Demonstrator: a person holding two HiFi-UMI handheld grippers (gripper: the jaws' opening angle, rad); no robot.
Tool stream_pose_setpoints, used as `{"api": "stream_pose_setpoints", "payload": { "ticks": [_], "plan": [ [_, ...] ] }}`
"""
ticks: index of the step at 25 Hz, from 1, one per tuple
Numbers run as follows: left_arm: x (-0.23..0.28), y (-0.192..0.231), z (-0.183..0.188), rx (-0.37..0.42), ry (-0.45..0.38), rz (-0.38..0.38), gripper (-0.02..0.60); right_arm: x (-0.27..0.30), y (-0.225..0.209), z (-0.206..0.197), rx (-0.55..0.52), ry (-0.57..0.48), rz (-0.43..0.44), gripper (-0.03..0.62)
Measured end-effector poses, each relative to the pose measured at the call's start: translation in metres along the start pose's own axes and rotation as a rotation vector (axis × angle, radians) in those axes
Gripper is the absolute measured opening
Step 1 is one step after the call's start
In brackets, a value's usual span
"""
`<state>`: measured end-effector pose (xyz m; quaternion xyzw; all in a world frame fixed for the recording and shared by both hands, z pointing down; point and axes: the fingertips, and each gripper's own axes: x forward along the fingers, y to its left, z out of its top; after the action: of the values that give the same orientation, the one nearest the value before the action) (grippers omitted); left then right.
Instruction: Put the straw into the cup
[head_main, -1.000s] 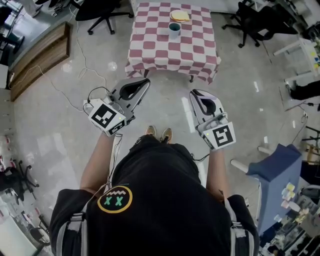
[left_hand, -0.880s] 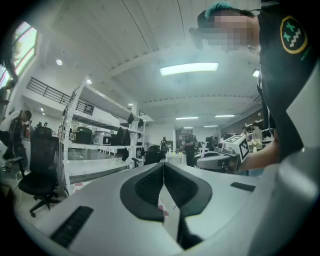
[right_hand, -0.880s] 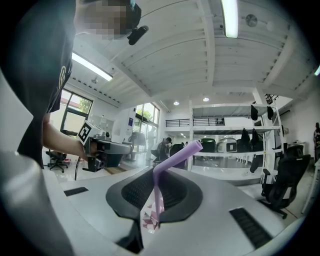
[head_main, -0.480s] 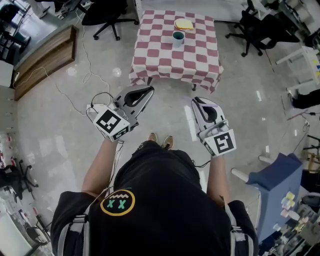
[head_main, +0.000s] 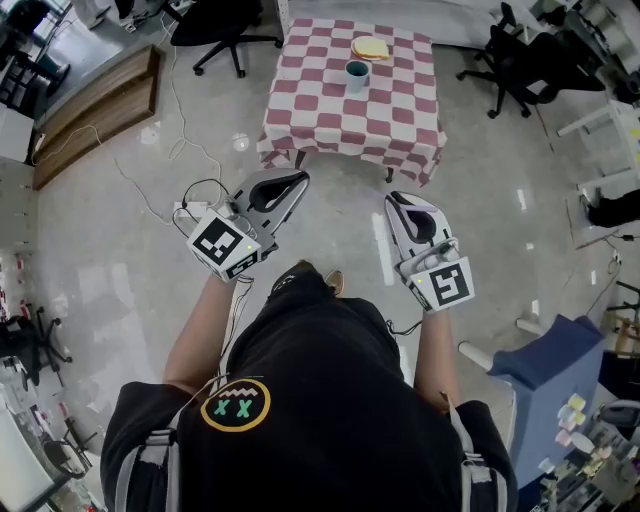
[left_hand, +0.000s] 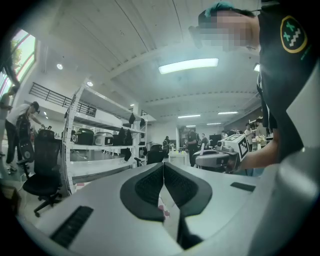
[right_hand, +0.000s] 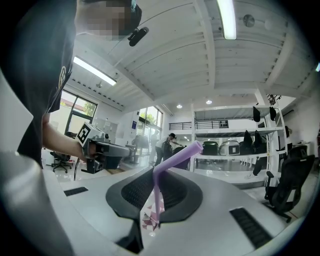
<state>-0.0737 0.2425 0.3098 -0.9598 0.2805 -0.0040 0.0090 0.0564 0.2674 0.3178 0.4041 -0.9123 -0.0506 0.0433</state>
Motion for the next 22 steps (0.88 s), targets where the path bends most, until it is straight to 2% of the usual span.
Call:
{"api": "stream_pose_setpoints", "payload": {
  "ticks": [11, 22],
  "plan": [
    [0.020, 0.001, -0.006, 0.005, -0.005, 0.001, 0.020, -0.001, -0.021, -0.009, 0.000, -0.009, -0.004, 0.053],
    [0.065, 0.052, -0.022, -0.017, -0.016, -0.014, 0.020, 0.043, -0.070, -0.024, -0.010, -0.004, -0.013, 0.054]
  ]
}}
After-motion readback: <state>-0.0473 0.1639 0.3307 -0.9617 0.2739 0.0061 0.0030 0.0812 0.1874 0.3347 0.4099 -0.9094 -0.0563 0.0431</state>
